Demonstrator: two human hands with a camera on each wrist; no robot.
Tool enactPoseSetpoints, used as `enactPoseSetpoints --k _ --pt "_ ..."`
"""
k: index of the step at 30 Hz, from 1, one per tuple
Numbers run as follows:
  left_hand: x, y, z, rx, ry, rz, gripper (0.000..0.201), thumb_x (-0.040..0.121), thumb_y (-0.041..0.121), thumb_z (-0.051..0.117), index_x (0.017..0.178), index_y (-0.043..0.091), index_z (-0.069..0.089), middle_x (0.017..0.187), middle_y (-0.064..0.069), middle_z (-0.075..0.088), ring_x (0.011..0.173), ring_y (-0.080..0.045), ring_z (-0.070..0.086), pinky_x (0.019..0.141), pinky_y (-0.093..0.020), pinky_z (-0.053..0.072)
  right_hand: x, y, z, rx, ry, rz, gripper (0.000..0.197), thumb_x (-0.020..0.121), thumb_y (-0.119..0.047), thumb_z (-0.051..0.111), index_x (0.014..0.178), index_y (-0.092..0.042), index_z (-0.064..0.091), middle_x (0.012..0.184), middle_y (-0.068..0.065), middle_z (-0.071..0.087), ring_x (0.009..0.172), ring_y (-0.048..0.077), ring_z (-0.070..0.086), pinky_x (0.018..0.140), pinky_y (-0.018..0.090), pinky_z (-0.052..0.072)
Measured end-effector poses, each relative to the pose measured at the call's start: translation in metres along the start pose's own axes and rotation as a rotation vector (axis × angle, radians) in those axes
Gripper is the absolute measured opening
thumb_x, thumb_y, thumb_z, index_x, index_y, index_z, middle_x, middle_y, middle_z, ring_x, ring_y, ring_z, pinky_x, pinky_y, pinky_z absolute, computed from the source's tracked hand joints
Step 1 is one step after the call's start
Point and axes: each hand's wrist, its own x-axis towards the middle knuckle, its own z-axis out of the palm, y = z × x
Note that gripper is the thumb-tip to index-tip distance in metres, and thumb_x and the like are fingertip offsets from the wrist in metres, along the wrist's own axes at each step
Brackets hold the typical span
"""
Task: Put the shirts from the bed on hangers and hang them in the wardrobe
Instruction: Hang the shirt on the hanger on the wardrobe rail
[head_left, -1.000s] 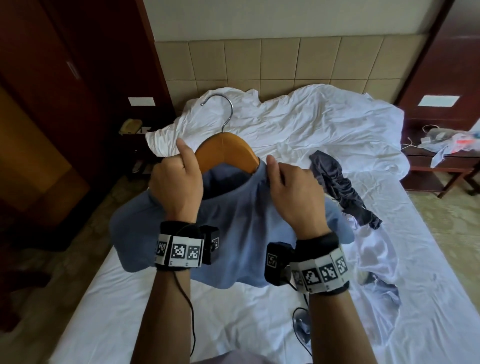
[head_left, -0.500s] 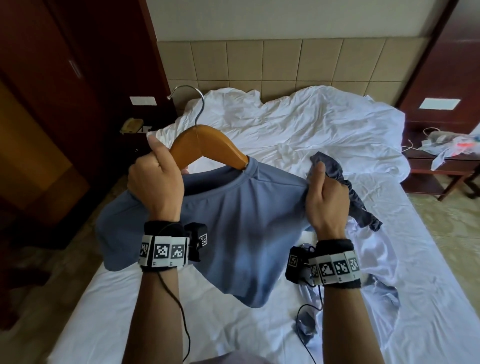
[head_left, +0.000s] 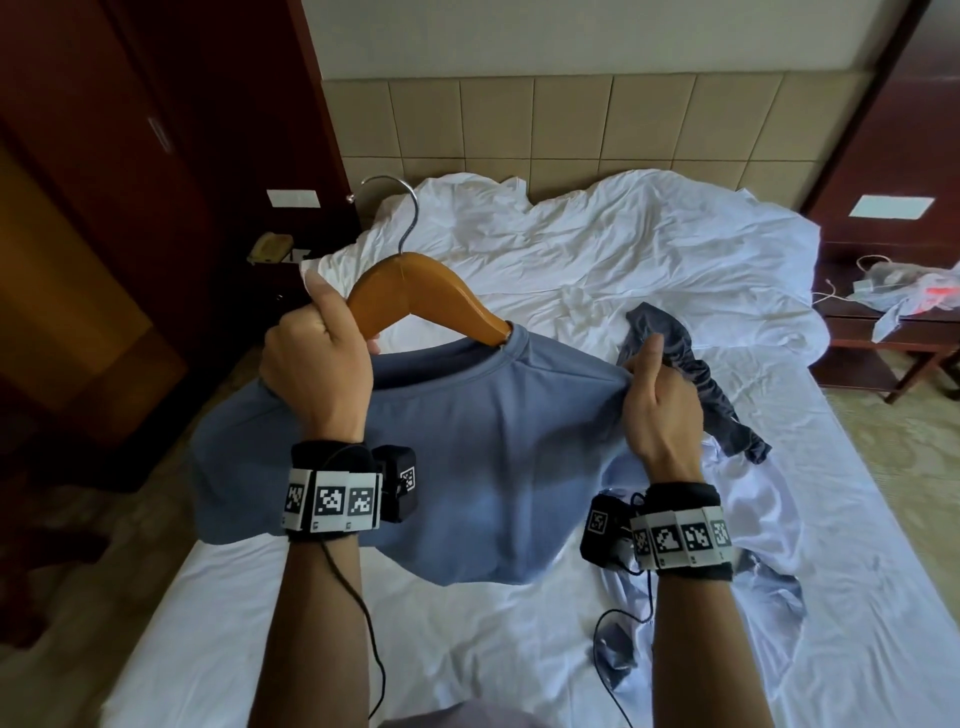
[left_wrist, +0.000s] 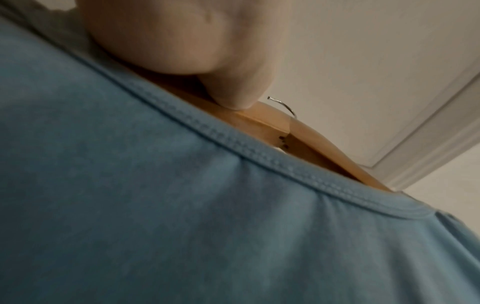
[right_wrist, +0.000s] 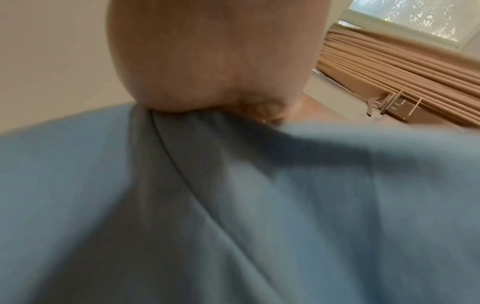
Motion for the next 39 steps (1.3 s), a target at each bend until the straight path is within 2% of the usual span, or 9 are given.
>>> enactPoseSetpoints --k 5,9,12,15,22,27,33,36,39 --pt "-0.008 0.003 0.011 0.043 -0.088 0.040 0.081 0.109 0.050 0.019 0.051 0.012 0.061 0.052 -0.004 0.064 0.050 -0.027 0.061 0.055 -0.042 0.051 0.008 -0.018 -0.002 -0.022 0.002 -0.232 0.055 0.110 -0.056 0.038 0.077 -0.017 0.059 0.079 -0.002 0.065 0.073 0.021 0.062 0.066 0.036 0.044" --pt "-0.028 0.027 0.024 0.132 -0.148 0.125 0.082 0.107 0.048 0.022 0.058 0.005 0.071 0.058 -0.014 0.067 0.060 -0.038 0.063 0.056 -0.034 0.033 -0.003 -0.061 0.000 0.235 -0.124 -0.343 0.031 0.109 -0.044 0.054 0.086 -0.026 0.066 0.080 -0.013 0.071 0.081 0.001 0.067 0.074 0.026 0.050" --pt "-0.044 0.038 0.034 0.126 -0.217 0.176 0.086 0.107 0.052 0.019 0.055 0.006 0.069 0.055 -0.011 0.066 0.057 -0.034 0.062 0.057 -0.031 0.030 -0.011 -0.077 0.008 0.346 -0.163 -0.249 0.038 0.105 -0.057 0.053 0.096 -0.023 0.067 0.082 -0.004 0.074 0.081 0.013 0.071 0.073 0.039 0.056" --pt "-0.053 0.041 0.041 0.136 -0.351 0.159 0.095 0.104 0.061 0.005 0.058 0.011 0.072 0.057 -0.004 0.068 0.061 -0.027 0.064 0.059 -0.034 0.040 -0.012 -0.075 0.011 0.305 -0.104 -0.207 0.049 0.103 -0.066 0.048 0.090 -0.021 0.062 0.077 -0.001 0.071 0.073 0.016 0.069 0.067 0.045 0.055" --pt "-0.069 0.045 0.047 0.010 -0.512 0.261 0.092 0.106 0.060 0.008 0.057 0.010 0.067 0.055 -0.002 0.066 0.056 -0.024 0.064 0.064 -0.044 0.053 -0.013 -0.075 0.004 0.172 0.008 -0.160 0.053 0.092 -0.076 0.059 0.081 -0.024 0.061 0.073 -0.011 0.066 0.071 0.005 0.063 0.063 0.026 0.044" --pt "-0.078 0.050 0.048 -0.014 -0.557 0.359 0.083 0.108 0.055 0.018 0.051 0.007 0.055 0.045 0.000 0.054 0.045 -0.021 0.054 0.054 -0.044 0.050 -0.009 -0.070 0.003 0.287 0.162 -0.120 0.054 0.108 -0.043 0.057 0.058 -0.026 0.044 0.050 -0.011 0.047 0.050 0.004 0.048 0.051 0.016 0.028" --pt "-0.054 0.034 0.039 -0.056 -0.623 0.281 0.077 0.111 0.050 0.022 0.072 0.014 0.078 0.072 -0.001 0.075 0.074 -0.020 0.067 0.077 -0.033 0.048 -0.007 -0.061 0.002 0.284 0.286 -0.072 0.056 0.111 -0.038 0.050 0.059 -0.020 0.039 0.050 -0.006 0.042 0.048 0.012 0.036 0.049 0.031 0.027" --pt "-0.040 0.006 0.033 0.076 -0.554 0.268 0.088 0.109 0.057 0.018 0.061 0.000 0.064 0.063 -0.013 0.066 0.067 -0.032 0.063 0.066 -0.038 0.044 -0.004 -0.054 -0.004 0.328 0.352 -0.072 0.056 0.111 -0.037 0.049 0.061 -0.014 0.039 0.051 -0.002 0.040 0.050 0.014 0.033 0.053 0.039 0.029" --pt "-0.037 -0.023 0.031 0.041 -0.512 0.224 0.086 0.105 0.061 0.015 0.051 0.006 0.054 0.051 -0.006 0.057 0.055 -0.029 0.059 0.059 -0.042 0.047 -0.002 -0.050 -0.006 0.356 0.362 -0.070 0.059 0.111 -0.038 0.049 0.061 -0.007 0.040 0.052 0.002 0.040 0.052 0.022 0.035 0.055 0.046 0.032"
